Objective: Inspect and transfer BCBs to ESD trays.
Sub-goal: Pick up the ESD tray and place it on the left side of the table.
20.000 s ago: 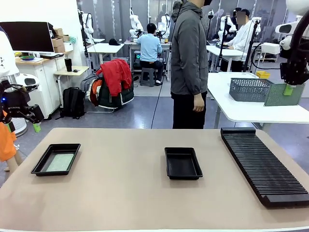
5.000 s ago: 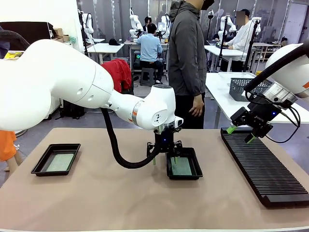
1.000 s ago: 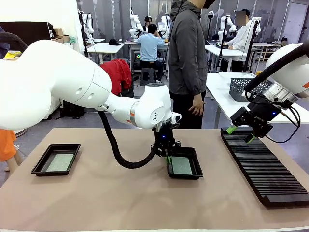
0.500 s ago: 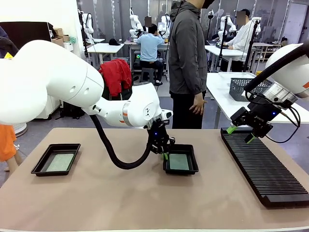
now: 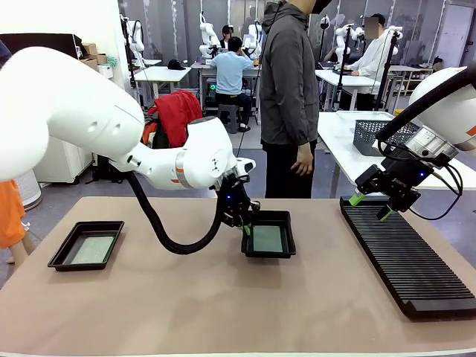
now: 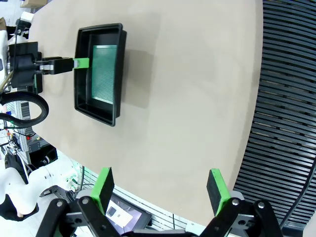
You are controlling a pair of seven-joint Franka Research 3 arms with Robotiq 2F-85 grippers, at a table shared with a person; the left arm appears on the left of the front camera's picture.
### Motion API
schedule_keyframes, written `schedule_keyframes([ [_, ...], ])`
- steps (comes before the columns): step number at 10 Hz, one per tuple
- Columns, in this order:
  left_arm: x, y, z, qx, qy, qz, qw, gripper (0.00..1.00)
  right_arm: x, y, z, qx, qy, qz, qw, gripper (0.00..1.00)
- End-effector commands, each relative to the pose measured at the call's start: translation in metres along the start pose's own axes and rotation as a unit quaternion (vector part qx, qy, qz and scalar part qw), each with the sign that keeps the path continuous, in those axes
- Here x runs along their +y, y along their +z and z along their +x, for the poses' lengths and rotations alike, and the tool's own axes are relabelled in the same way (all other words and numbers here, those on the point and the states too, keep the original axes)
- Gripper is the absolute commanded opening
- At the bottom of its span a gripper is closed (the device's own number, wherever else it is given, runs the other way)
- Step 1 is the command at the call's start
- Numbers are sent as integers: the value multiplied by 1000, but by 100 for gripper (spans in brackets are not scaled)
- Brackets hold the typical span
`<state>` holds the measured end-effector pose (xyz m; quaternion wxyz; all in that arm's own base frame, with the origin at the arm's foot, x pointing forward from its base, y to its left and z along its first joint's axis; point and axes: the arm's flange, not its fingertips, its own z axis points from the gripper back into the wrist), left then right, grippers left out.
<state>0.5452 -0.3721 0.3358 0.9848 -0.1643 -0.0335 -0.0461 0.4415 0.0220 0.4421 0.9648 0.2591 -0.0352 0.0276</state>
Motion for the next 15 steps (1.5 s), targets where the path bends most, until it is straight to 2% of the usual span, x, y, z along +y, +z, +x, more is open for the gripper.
schedule_keyframes([
  [1,26,19,-14,-7,-5,-13,1000,4,2,0,-1,-1,-11,-4,1000,100],
  [8,124,70,-15,-2,4,3,1000,4,2,0,-1,-1,-11,-4,1000,100],
  [15,209,79,-37,1,2,1,1000,4,2,0,-1,-1,-11,-4,1000,100],
])
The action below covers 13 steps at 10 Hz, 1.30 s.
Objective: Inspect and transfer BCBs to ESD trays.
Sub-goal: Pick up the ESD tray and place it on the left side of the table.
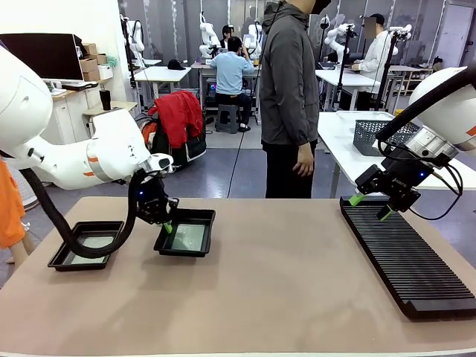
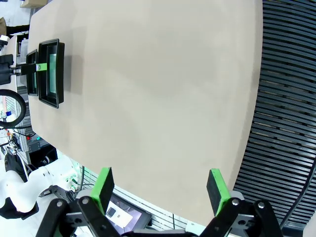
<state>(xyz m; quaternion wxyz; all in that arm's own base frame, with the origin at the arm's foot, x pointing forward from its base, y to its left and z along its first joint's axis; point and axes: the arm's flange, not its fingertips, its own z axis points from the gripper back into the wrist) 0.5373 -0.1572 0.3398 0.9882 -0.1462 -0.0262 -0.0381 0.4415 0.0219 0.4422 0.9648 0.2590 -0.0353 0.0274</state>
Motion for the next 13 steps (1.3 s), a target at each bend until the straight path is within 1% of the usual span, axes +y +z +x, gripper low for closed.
schedule_keyframes([
  [1,17,3,-20,-9,-1,-10,1000,4,2,0,-1,-1,-11,-4,1000,100],
  [5,53,0,-31,-33,19,-11,999,4,2,0,-1,-1,-11,-4,1000,100],
  [9,73,-3,-32,-32,29,-3,999,4,2,0,-1,-1,-11,-4,1000,100],
  [13,81,-5,-28,-29,30,3,999,4,2,0,-1,-1,-11,-4,1000,100],
])
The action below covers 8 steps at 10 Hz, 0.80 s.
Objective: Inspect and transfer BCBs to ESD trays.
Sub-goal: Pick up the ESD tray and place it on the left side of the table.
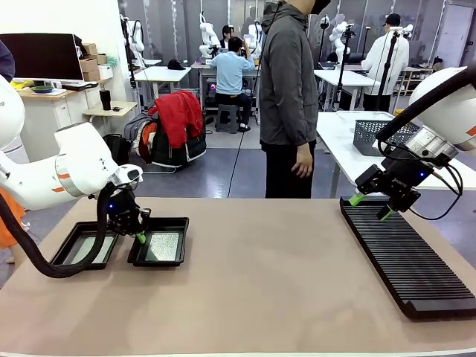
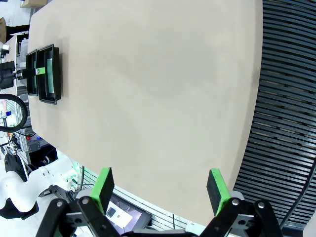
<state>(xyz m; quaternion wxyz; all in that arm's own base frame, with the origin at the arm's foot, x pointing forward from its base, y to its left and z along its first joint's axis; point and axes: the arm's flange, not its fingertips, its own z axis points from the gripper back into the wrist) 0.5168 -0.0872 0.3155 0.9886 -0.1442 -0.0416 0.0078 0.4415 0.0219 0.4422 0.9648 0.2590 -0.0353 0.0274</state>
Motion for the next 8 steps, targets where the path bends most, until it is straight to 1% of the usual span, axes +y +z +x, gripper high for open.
schedule_keyframes([
  [1,12,-4,1,-3,-14,2,1000,4,2,0,-1,-1,-11,-4,1000,100],
  [3,13,-5,1,3,-19,4,1000,4,2,0,-1,-1,-11,-4,1000,100],
  [7,19,-4,-2,7,-10,14,1000,4,2,0,-1,-1,-11,-4,1000,100],
  [8,9,-4,1,5,-5,5,1000,4,2,0,-1,-1,-11,-4,1000,100],
])
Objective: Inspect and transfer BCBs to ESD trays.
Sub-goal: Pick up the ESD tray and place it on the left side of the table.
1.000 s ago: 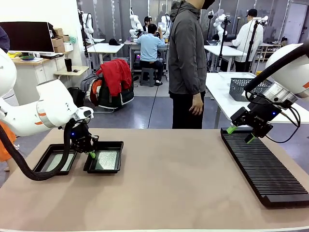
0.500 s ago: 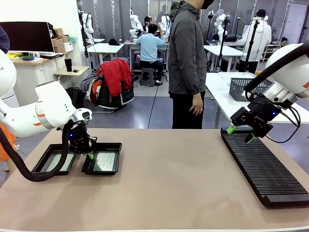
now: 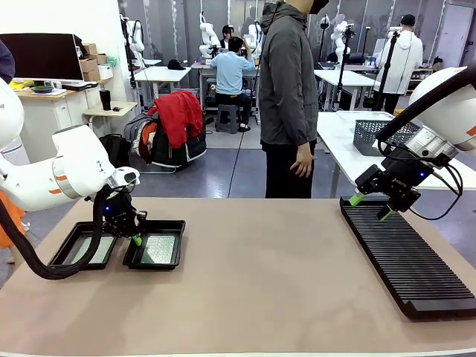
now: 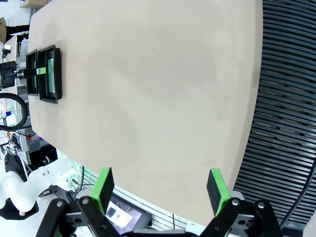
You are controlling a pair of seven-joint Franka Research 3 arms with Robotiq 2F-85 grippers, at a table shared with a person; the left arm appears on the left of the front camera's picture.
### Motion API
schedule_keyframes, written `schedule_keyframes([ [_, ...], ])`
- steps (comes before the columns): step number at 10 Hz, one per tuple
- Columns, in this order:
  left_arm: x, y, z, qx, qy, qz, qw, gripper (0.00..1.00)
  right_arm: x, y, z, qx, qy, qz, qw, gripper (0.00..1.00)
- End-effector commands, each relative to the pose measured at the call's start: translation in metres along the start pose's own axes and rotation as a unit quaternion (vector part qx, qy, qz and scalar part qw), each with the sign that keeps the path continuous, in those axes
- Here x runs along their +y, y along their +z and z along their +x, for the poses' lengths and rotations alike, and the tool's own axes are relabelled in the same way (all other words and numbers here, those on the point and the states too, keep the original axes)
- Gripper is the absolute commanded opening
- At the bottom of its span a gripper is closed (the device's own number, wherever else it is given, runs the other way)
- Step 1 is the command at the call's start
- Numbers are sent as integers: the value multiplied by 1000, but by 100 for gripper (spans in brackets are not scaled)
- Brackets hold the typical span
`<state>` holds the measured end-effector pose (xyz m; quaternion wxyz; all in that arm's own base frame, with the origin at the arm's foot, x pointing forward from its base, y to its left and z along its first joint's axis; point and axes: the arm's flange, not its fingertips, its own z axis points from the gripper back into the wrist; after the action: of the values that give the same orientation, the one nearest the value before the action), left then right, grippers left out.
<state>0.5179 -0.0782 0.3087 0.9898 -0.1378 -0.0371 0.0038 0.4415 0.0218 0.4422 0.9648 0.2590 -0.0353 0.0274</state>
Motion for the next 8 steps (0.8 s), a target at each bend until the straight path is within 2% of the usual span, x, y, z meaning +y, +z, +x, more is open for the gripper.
schedule_keyframes([
  [1,-2,0,0,0,-1,-1,1000,4,2,0,-1,-1,-11,-4,1000,100],
  [3,0,1,0,7,2,10,1000,4,2,0,-1,-1,-11,-4,1000,100],
  [6,-6,9,1,18,0,30,999,32,2,0,-1,-1,-11,-4,1000,100],
  [7,-9,15,2,20,-1,37,999,26,2,0,-1,-1,-11,-4,1000,100],
  [8,-15,22,1,18,-6,47,999,51,2,0,-1,-1,-11,-4,1000,100],
])
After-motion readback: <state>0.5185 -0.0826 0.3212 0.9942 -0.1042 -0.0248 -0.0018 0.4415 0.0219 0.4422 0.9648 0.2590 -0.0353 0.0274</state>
